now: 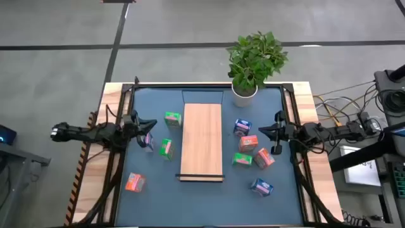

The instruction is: Stack cereal on shelf

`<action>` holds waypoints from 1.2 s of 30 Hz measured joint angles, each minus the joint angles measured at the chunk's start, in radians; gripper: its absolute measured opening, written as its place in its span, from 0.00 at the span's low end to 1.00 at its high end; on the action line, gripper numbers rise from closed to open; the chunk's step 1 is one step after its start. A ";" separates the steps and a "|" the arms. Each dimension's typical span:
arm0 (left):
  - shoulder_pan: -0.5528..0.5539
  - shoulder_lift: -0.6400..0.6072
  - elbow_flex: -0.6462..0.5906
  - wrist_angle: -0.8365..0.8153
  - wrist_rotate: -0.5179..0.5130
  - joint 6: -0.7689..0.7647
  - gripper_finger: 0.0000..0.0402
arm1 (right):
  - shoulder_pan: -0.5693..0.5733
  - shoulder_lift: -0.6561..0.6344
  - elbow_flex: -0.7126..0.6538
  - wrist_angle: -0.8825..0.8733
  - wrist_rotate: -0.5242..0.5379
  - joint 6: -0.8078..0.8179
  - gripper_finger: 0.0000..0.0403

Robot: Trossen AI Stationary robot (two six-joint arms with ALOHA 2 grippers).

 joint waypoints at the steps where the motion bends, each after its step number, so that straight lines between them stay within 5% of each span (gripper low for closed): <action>1: 0.000 0.000 0.000 0.009 0.000 -0.007 0.00 | 0.000 0.000 0.000 0.005 0.000 -0.003 0.02; 25: 0.000 0.000 0.000 0.122 0.002 -0.079 0.00 | 0.000 -0.001 0.000 0.026 0.000 -0.021 0.02; 36: 0.000 0.129 0.000 0.435 0.134 -0.029 0.00 | 0.000 -0.001 0.000 0.026 0.000 -0.021 0.02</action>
